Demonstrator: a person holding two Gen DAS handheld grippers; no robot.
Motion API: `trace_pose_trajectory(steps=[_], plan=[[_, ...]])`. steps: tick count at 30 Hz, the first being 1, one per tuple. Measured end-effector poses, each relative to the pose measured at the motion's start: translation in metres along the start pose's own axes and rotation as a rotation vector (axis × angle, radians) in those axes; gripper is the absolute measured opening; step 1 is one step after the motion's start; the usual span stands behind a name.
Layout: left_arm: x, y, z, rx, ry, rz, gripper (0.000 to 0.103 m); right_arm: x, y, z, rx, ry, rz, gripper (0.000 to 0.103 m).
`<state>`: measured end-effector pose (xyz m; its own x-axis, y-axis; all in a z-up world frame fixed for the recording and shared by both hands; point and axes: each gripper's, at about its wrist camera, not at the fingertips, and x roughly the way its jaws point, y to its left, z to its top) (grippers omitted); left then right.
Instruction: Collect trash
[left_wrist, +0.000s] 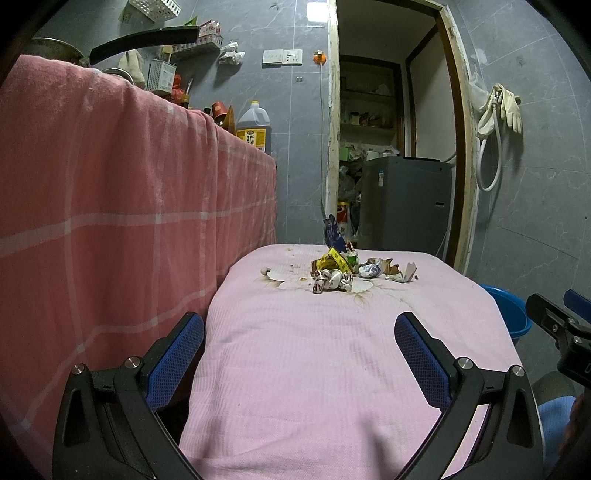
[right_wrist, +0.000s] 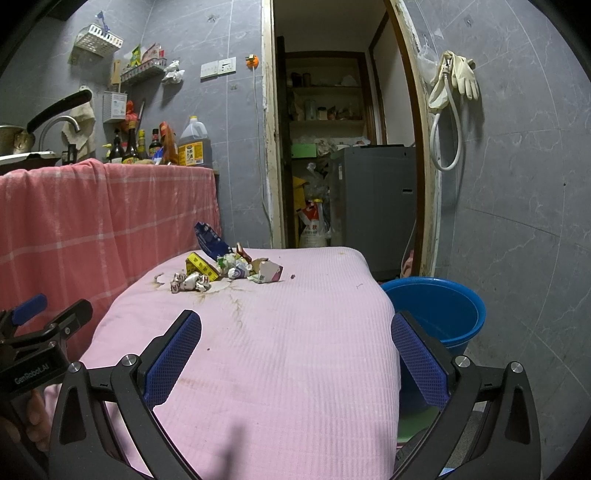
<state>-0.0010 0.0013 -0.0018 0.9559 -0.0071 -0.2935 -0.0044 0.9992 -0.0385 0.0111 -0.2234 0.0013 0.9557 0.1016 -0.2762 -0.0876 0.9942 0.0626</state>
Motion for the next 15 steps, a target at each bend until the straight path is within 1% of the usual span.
trace_pose_trajectory(steps=[15], plan=[[-0.0008, -0.0033, 0.0001, 0.005, 0.000, -0.002, 0.102, 0.0008, 0.0003, -0.0012, 0.000, 0.002, -0.001, 0.103]])
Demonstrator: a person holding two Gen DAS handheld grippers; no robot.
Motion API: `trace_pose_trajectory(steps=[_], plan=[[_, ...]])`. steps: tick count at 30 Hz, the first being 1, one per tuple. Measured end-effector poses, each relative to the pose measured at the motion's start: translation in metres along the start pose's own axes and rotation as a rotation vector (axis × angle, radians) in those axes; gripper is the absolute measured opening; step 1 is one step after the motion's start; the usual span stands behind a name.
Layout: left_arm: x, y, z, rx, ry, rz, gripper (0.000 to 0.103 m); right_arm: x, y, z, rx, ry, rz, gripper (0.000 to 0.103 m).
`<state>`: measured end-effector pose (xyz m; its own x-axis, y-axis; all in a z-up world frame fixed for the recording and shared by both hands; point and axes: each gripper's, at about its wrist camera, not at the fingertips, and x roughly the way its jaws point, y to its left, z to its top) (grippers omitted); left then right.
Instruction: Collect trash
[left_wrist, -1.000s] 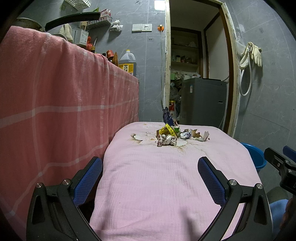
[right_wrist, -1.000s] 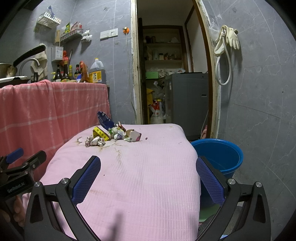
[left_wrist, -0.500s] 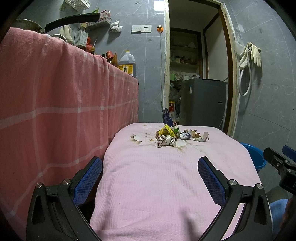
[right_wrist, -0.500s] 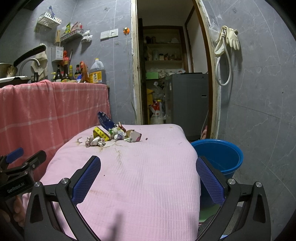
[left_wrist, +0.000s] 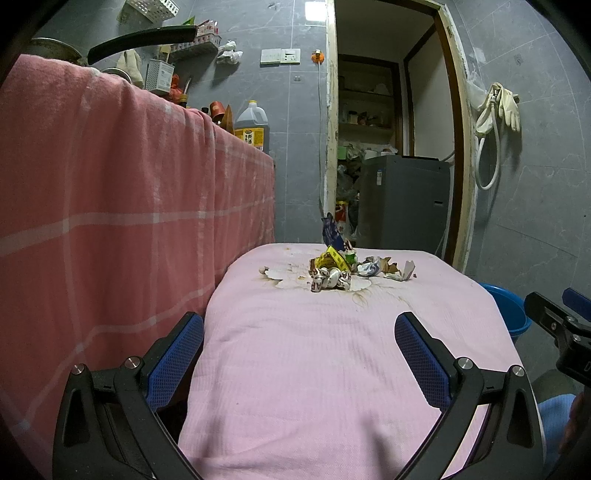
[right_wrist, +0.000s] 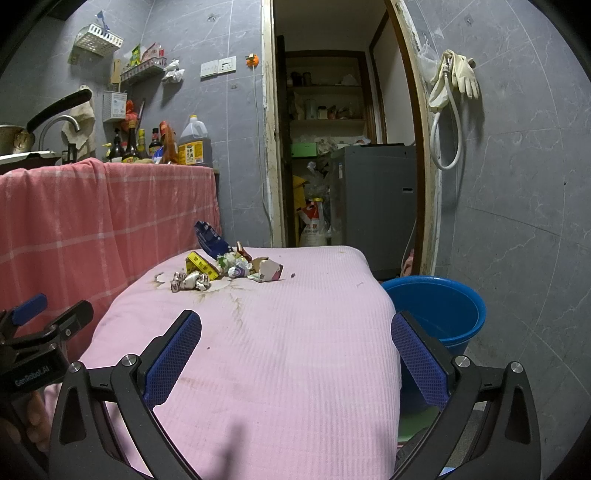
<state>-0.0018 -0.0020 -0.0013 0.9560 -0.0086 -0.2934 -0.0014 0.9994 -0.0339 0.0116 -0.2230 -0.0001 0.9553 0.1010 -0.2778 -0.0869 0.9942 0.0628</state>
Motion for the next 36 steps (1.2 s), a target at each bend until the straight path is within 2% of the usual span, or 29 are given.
trace_pose_trajectory(steps=[25, 29, 36], plan=[[0.004, -0.002, 0.000, 0.002, -0.005, 0.005, 0.102, 0.003, 0.003, -0.003, -0.011, -0.017, 0.010, 0.103], [0.013, -0.002, 0.008, 0.006, -0.024, 0.012, 0.102, 0.009, 0.005, 0.004, -0.031, -0.046, 0.026, 0.103], [0.045, 0.004, 0.036, -0.029, -0.057, -0.013, 0.102, 0.033, -0.001, 0.037, -0.031, -0.113, 0.040, 0.103]])
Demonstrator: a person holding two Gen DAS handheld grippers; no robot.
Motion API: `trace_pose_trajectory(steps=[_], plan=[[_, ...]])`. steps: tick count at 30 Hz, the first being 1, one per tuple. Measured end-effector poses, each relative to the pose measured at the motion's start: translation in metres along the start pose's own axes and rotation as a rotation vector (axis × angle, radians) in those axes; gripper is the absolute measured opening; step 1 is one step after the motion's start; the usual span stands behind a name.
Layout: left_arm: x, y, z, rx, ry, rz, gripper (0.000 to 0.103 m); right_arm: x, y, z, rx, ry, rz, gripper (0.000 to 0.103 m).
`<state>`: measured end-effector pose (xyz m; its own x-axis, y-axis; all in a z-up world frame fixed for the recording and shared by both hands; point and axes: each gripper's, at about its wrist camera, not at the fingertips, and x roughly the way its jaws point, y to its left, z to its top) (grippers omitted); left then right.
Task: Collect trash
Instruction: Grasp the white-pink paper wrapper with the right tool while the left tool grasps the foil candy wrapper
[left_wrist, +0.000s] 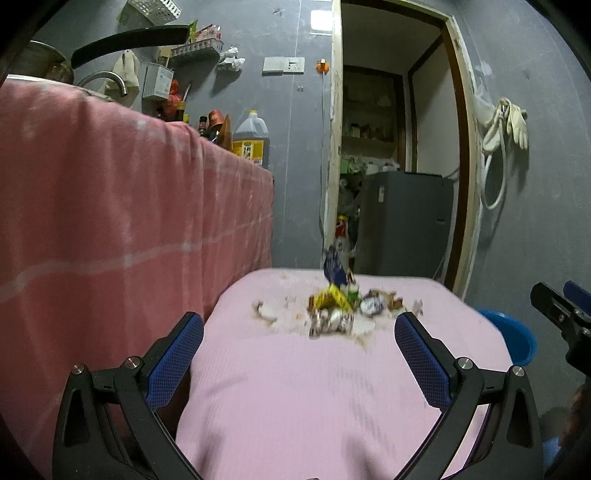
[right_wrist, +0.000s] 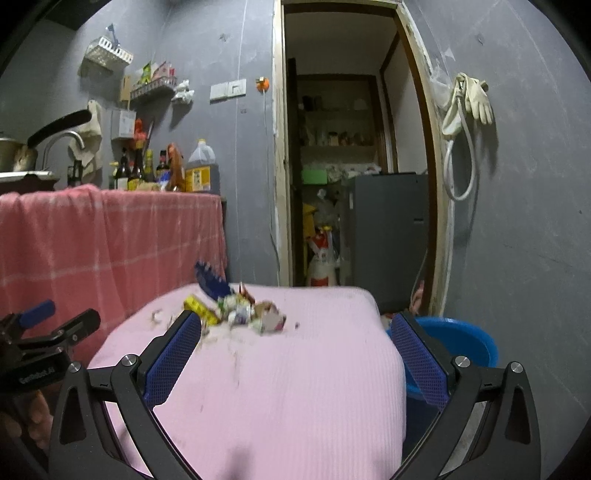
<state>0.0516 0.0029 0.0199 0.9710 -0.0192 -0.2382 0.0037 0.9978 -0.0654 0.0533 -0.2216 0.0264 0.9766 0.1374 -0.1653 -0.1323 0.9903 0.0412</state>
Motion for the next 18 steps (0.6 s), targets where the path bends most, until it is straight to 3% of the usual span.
trace_pose_trajectory(steps=[9, 18], plan=[[0.065, 0.002, 0.018, 0.021, 0.079, -0.021, 0.102, 0.060, -0.004, 0.017, -0.019, -0.009, 0.056, 0.103], [0.112, 0.001, 0.019, 0.044, 0.225, -0.077, 0.101, 0.134, -0.012, 0.009, 0.026, 0.202, 0.147, 0.103]])
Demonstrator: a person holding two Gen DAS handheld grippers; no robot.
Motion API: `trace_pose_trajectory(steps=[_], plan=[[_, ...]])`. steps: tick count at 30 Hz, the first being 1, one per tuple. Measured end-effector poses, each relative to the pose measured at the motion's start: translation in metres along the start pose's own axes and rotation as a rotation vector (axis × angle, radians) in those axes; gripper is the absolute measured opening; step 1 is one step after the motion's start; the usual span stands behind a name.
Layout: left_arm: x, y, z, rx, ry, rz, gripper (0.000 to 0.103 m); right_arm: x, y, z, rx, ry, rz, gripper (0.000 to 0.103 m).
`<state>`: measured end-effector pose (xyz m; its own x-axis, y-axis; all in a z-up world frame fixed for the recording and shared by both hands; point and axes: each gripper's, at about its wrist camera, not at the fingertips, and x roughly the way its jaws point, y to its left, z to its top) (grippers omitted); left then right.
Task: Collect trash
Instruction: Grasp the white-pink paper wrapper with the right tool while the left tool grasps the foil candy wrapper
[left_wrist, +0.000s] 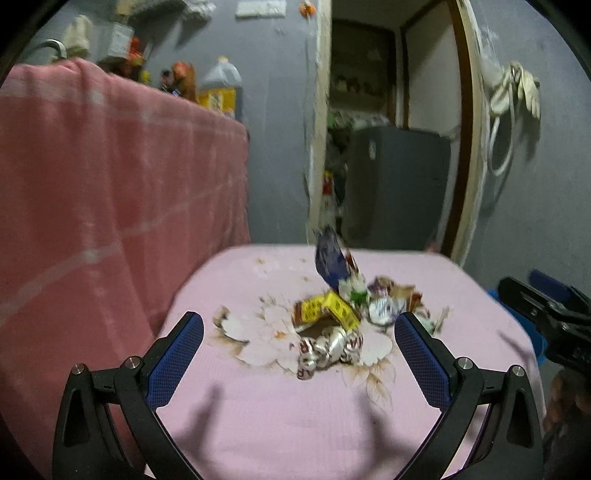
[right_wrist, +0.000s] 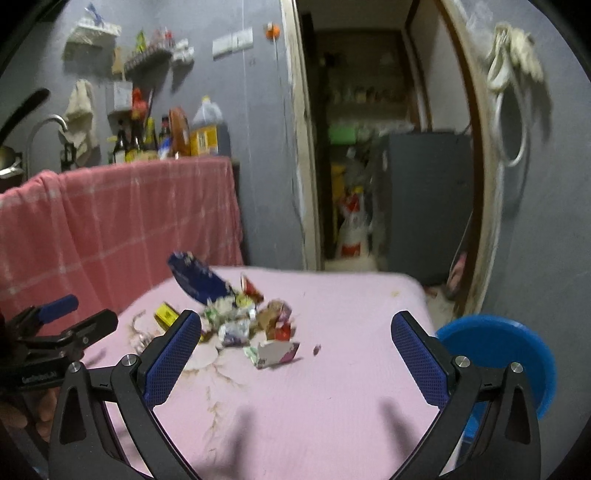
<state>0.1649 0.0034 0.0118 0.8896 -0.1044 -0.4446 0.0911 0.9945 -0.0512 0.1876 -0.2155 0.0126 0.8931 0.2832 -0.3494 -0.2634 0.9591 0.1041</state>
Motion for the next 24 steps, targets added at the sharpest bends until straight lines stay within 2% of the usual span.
trace_pose_trajectory(steps=[2, 4, 6, 8, 12, 16, 20, 22, 24], plan=[[0.009, 0.000, -0.004, 0.004, 0.043, -0.029, 0.100, 0.015, -0.002, -0.002, 0.010, 0.065, 0.040, 0.098], [0.015, 0.000, -0.005, 0.004, 0.074, -0.047, 0.092, 0.028, -0.003, -0.003, 0.010, 0.122, 0.062, 0.087], [0.022, 0.000, -0.007, 0.002, 0.118, -0.075, 0.079, 0.042, -0.004, -0.005, 0.004, 0.188, 0.077, 0.079], [0.028, 0.001, -0.007, -0.004, 0.154, -0.101, 0.071, 0.053, -0.006, -0.008, 0.010, 0.246, 0.108, 0.074], [0.039, 0.005, -0.003, -0.029, 0.221, -0.145, 0.059, 0.072, -0.003, -0.012, -0.007, 0.329, 0.141, 0.058], [0.051, 0.012, -0.001, -0.060, 0.289, -0.177, 0.054, 0.092, 0.001, -0.019, -0.033, 0.413, 0.171, 0.056], [0.058, 0.016, 0.000, -0.079, 0.327, -0.194, 0.047, 0.101, 0.005, -0.019, -0.072, 0.423, 0.166, 0.055], [0.059, 0.014, 0.000, -0.079, 0.323, -0.202, 0.039, 0.104, 0.006, -0.019, -0.082, 0.428, 0.165, 0.047], [0.059, 0.013, 0.001, -0.071, 0.327, -0.205, 0.030, 0.105, 0.006, -0.020, -0.088, 0.431, 0.163, 0.046]])
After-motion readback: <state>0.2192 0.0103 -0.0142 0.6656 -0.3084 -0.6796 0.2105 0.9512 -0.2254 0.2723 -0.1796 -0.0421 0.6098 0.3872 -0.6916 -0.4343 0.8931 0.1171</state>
